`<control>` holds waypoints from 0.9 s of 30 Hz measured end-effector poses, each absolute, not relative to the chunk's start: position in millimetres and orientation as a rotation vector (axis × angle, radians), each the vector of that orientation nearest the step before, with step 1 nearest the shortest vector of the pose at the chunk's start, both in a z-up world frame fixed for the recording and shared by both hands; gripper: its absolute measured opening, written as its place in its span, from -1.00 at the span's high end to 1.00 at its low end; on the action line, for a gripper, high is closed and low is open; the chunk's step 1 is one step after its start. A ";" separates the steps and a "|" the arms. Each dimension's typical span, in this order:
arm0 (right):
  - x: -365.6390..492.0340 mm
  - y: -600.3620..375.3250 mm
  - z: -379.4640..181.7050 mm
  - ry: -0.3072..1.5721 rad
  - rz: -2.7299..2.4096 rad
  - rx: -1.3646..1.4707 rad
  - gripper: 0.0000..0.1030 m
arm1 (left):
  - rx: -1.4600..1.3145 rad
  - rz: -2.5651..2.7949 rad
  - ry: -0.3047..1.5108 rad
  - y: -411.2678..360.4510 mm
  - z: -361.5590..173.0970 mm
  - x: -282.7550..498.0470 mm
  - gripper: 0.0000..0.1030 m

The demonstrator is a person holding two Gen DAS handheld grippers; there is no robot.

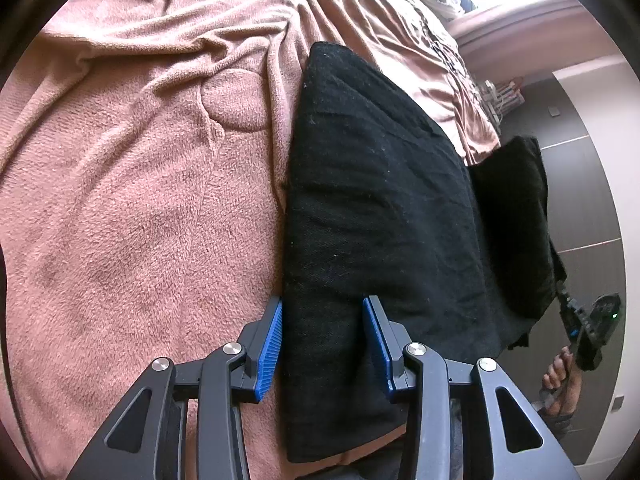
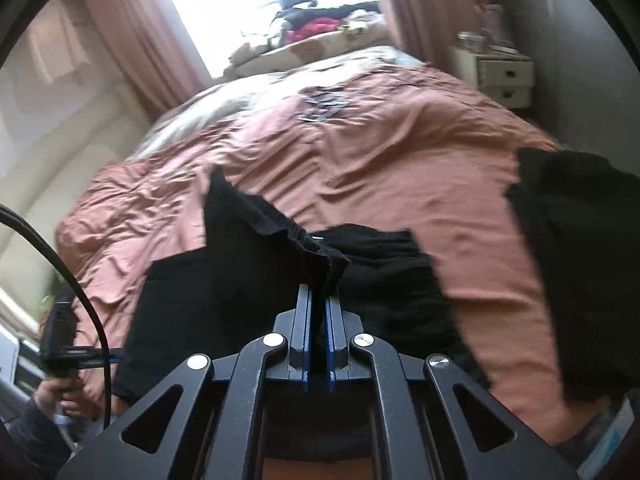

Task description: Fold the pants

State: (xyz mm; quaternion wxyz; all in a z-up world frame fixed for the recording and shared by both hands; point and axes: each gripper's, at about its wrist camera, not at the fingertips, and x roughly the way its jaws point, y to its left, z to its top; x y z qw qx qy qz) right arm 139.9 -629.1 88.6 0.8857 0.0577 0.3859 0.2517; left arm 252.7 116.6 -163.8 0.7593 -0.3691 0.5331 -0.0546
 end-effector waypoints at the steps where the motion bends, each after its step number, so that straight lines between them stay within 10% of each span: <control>1: 138.4 -636.6 83.7 0.811 0.501 0.127 0.95 | -0.805 -0.119 1.160 116.9 -163.7 252.5 0.18; 27: 71.5 -717.8 -5.3 0.884 0.358 0.502 0.95 | -0.767 -0.110 1.177 109.9 -159.7 259.5 0.18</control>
